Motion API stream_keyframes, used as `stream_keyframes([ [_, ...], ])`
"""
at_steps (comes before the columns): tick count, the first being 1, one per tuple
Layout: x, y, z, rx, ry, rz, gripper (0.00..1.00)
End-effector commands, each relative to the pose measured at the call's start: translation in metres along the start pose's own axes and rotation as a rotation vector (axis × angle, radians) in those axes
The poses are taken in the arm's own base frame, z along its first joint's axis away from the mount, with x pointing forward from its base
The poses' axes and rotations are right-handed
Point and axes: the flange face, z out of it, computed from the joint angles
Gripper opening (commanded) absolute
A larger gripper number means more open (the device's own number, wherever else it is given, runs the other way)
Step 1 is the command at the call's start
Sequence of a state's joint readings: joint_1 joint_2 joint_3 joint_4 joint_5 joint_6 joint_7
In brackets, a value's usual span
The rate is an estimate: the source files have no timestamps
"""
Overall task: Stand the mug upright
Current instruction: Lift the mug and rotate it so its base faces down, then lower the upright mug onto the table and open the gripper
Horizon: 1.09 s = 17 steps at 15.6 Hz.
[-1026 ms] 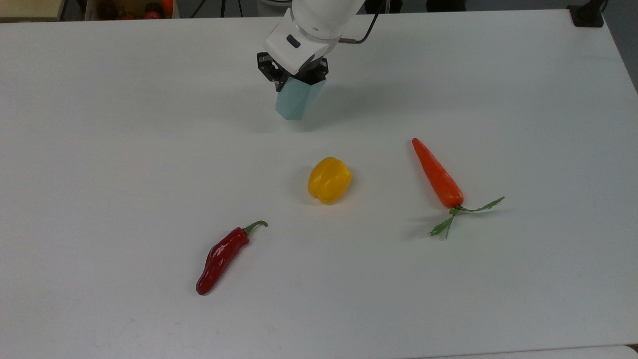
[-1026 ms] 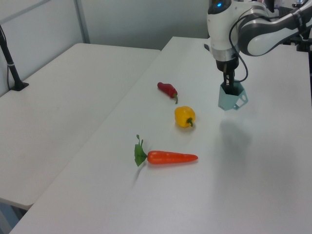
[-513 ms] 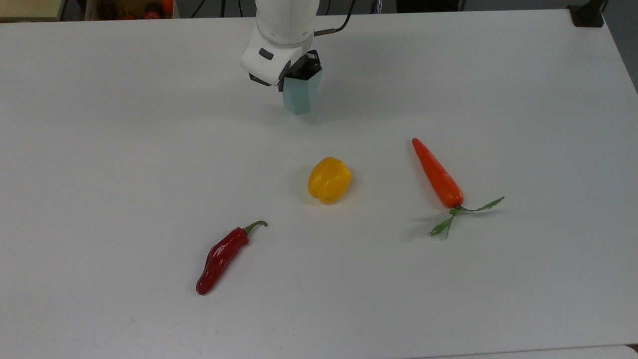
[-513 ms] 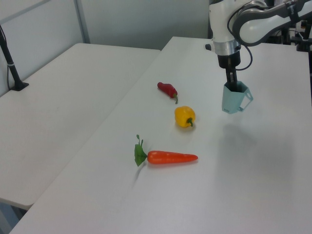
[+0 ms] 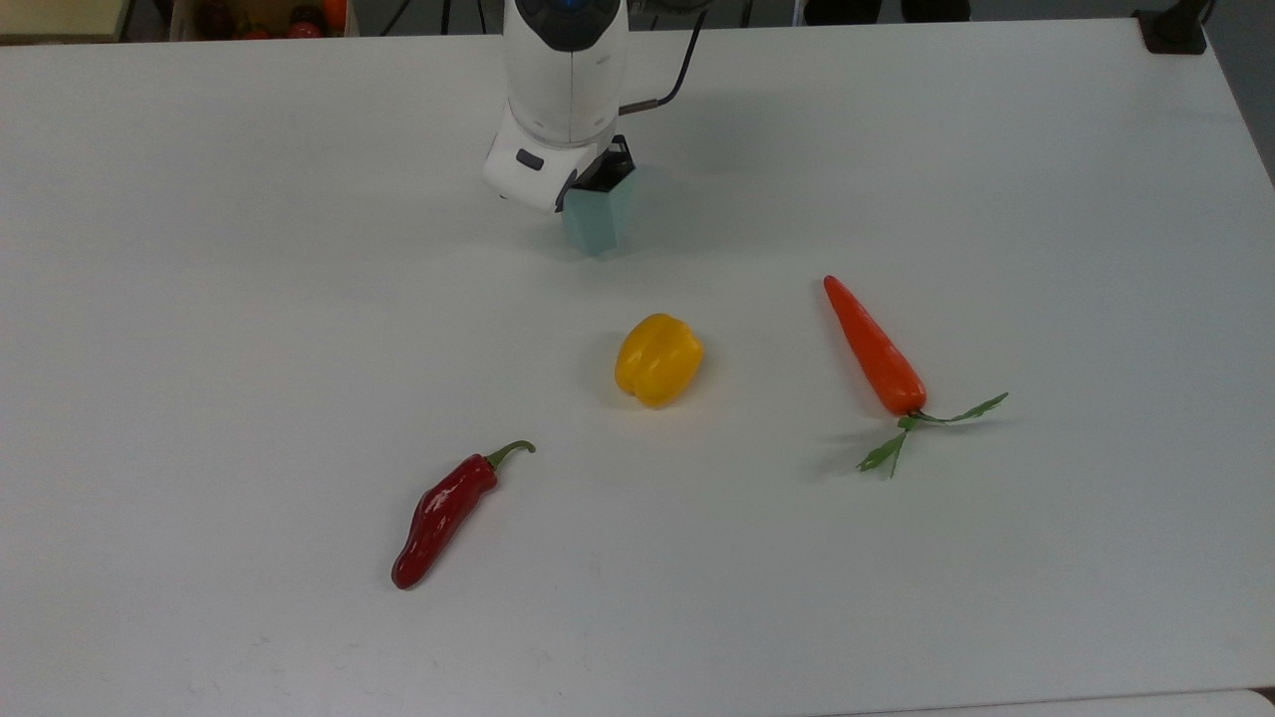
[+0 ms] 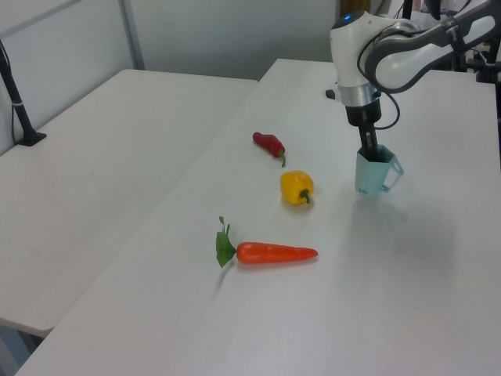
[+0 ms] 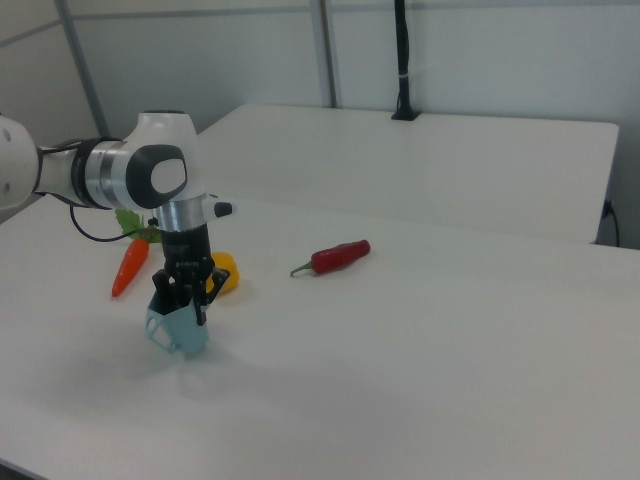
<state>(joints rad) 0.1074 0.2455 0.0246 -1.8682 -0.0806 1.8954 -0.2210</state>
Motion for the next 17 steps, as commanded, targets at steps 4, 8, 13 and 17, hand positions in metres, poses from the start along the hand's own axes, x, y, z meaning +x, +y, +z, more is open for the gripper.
stream_keyframes([
  [4,0.003,-0.002,0.013,0.015,-0.015,-0.030,0.43],
  [8,0.001,-0.003,0.005,0.011,-0.007,-0.018,1.00],
  [13,-0.027,-0.005,-0.076,-0.006,0.043,0.020,1.00],
  [17,-0.069,-0.004,-0.149,-0.007,0.056,0.075,1.00],
])
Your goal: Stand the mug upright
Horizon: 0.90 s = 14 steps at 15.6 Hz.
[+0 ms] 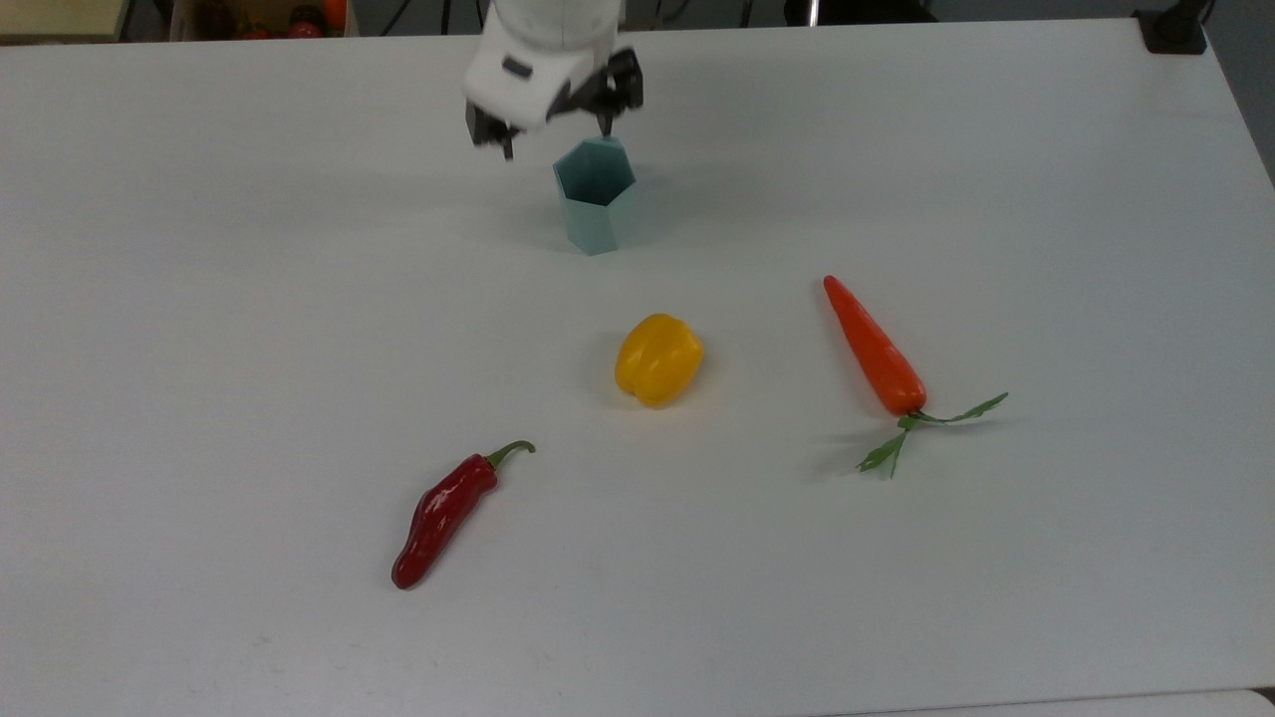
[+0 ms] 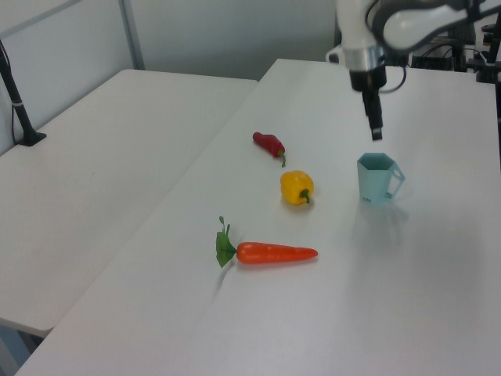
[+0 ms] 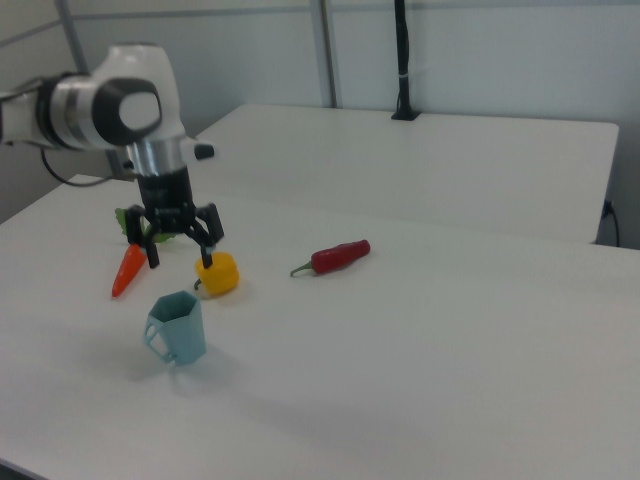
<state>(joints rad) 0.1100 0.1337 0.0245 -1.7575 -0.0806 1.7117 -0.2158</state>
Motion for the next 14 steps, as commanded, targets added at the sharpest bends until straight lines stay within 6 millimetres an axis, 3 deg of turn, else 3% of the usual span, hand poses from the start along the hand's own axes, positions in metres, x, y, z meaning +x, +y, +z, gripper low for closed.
stream_keyframes([
  [1,-0.051,0.005,-0.066,0.011,0.025,0.086,1.00],
  [5,-0.106,0.025,-0.104,0.047,-0.020,0.155,1.00],
  [7,-0.114,0.030,-0.113,0.065,-0.018,0.166,1.00],
  [14,-0.084,0.060,-0.121,0.091,0.225,0.256,1.00],
])
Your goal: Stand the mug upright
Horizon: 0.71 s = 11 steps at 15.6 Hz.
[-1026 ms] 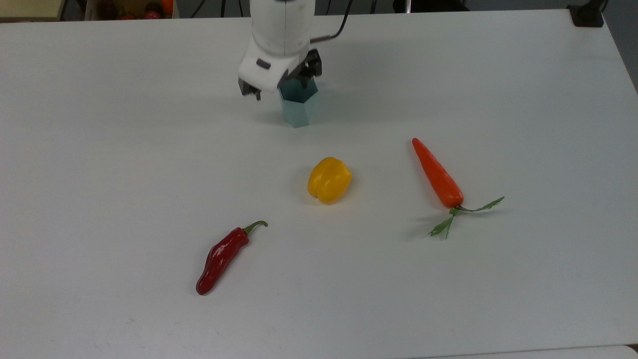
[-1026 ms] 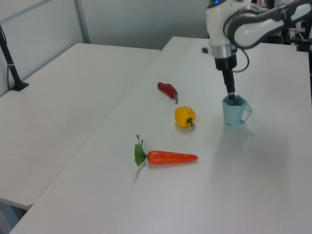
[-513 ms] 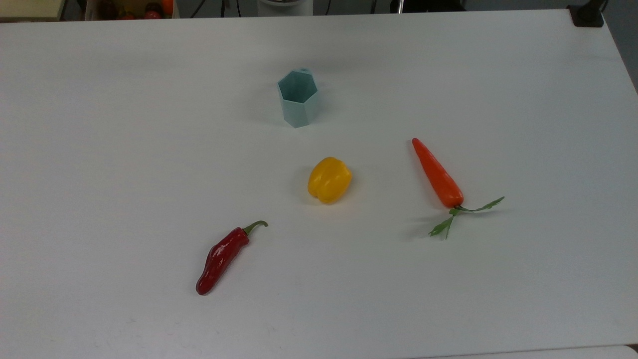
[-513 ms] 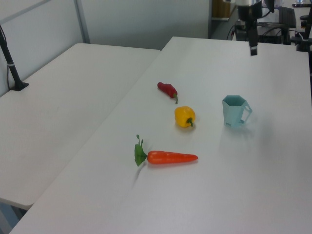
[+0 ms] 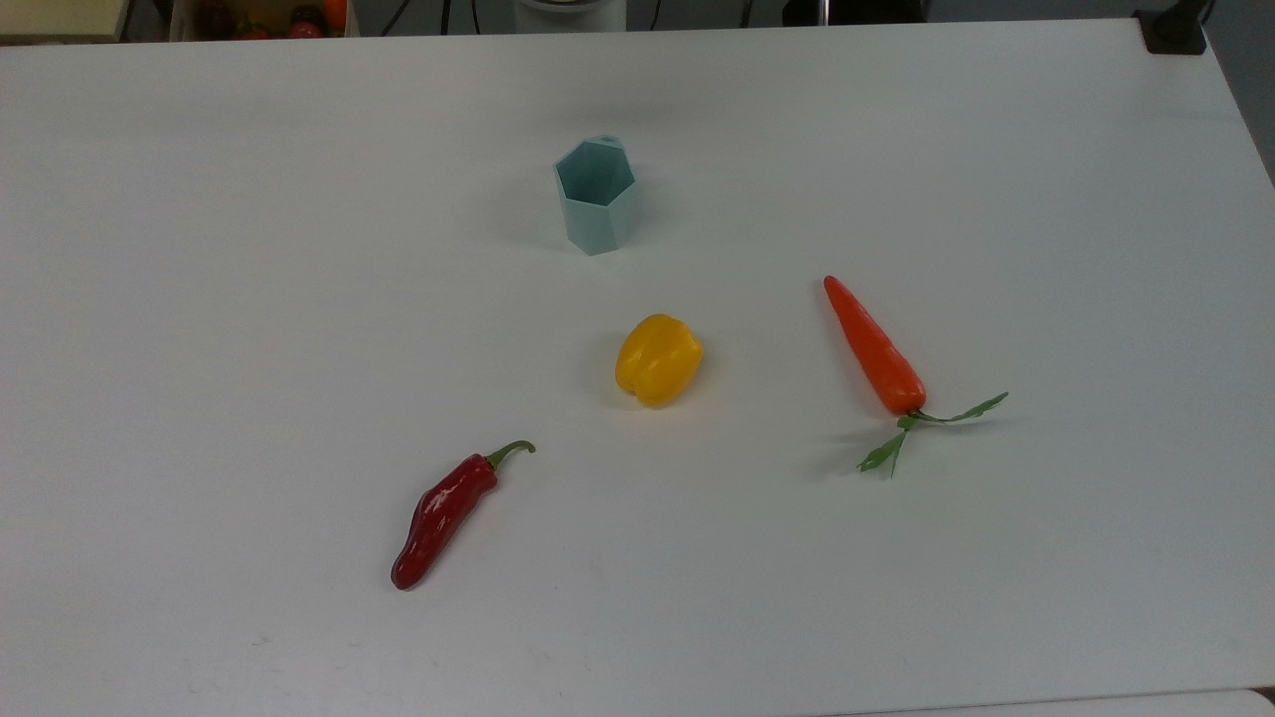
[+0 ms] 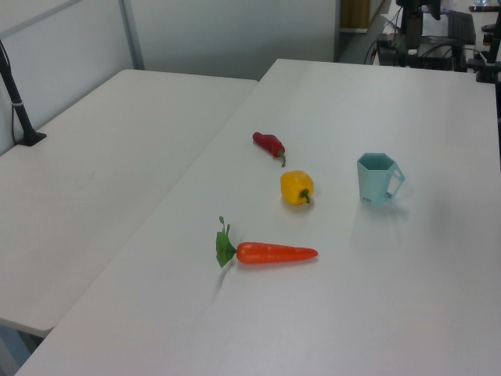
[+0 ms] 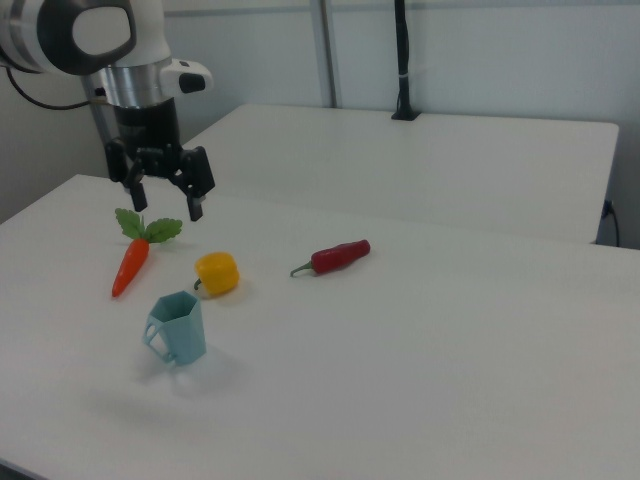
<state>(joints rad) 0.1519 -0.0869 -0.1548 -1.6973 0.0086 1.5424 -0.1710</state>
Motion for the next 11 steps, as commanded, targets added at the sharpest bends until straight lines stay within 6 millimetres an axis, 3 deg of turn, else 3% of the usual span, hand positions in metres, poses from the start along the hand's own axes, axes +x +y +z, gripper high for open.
stream_keyframes([
  [1,0.027,0.006,0.003,0.005,0.119,0.102,1.00],
  [7,0.040,0.008,0.011,0.003,0.145,0.175,1.00],
  [11,0.046,0.011,0.003,-0.004,0.164,0.169,1.00],
])
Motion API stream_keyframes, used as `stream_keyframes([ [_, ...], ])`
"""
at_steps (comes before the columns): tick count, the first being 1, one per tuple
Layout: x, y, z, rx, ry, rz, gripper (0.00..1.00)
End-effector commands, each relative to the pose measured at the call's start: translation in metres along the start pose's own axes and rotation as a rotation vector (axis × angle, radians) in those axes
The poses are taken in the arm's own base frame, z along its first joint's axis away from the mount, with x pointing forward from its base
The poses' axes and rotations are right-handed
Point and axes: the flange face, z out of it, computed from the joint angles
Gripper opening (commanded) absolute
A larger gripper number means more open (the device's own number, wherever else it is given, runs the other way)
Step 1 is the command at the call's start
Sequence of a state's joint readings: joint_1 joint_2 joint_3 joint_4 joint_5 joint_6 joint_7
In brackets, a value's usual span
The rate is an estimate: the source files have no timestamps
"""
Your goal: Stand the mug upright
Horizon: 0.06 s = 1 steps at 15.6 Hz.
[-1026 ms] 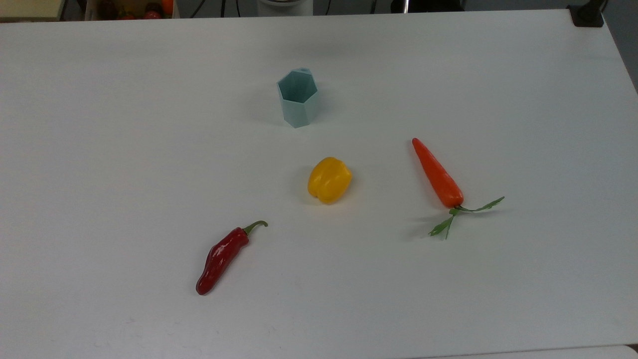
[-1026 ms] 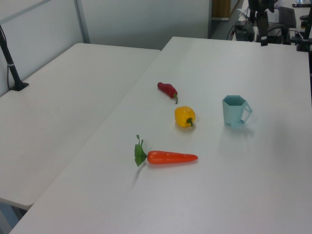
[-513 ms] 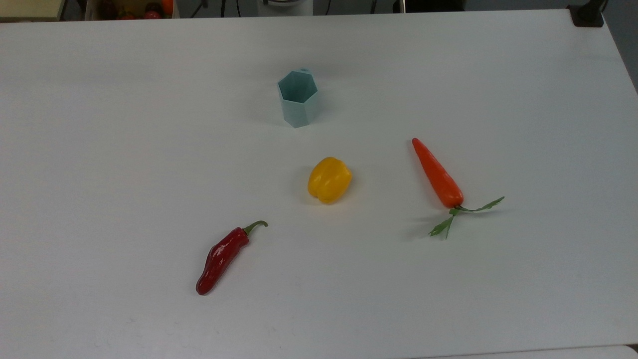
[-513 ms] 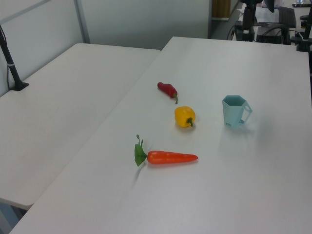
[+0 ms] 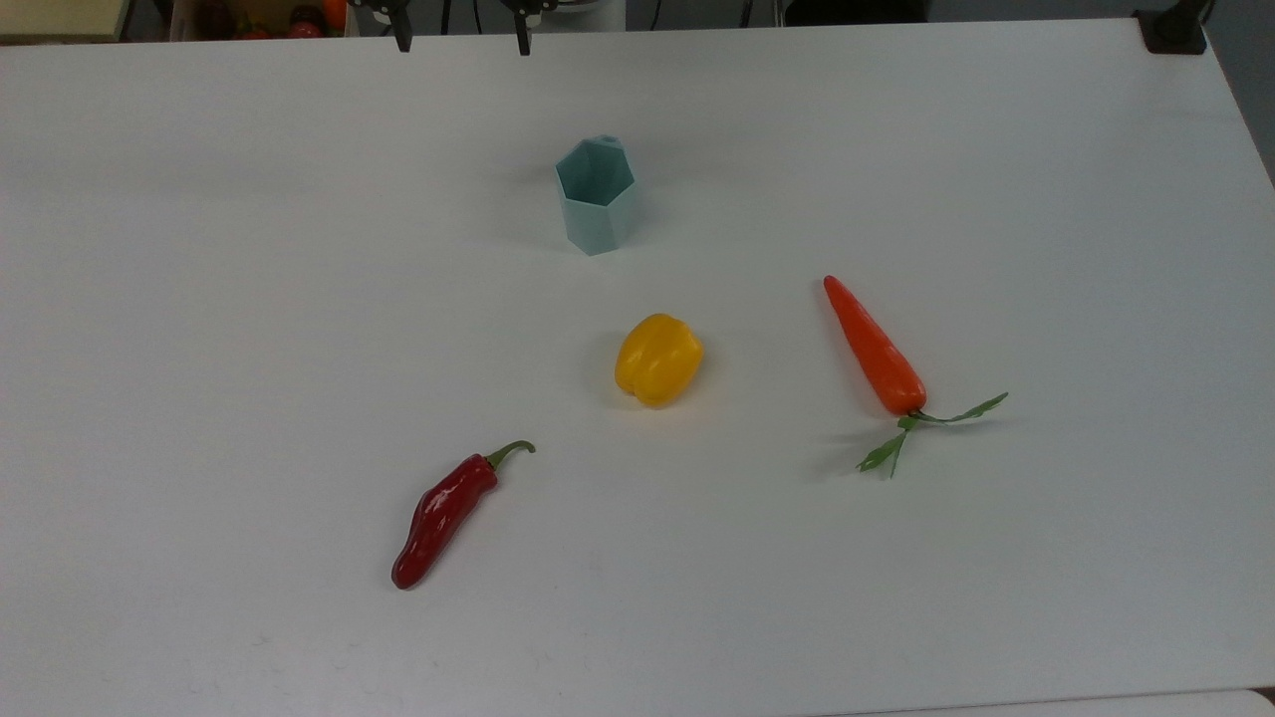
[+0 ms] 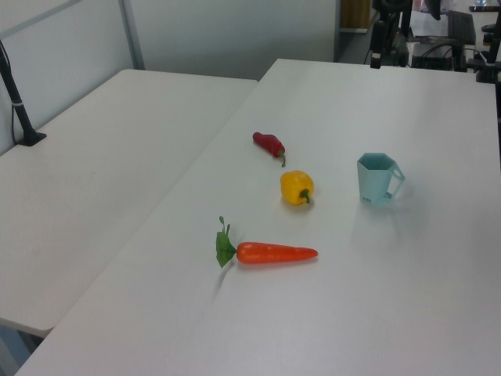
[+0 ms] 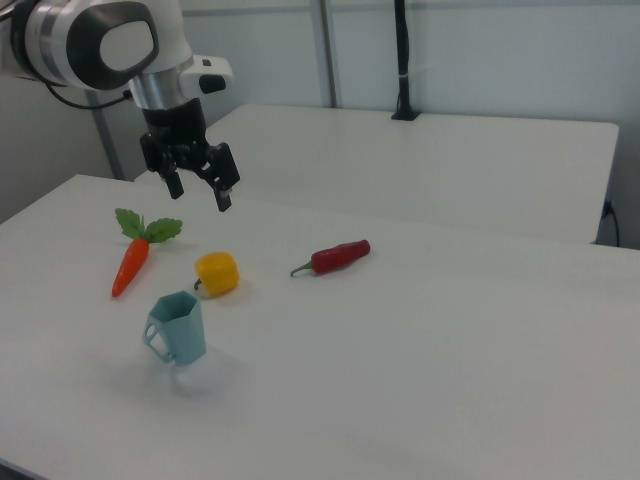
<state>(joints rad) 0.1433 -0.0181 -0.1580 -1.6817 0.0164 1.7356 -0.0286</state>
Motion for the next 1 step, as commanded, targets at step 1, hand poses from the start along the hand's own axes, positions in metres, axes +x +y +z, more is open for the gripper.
stream_keyframes([
  [1,0.0070,-0.0009,-0.0059,0.014,0.021,0.015,1.00],
])
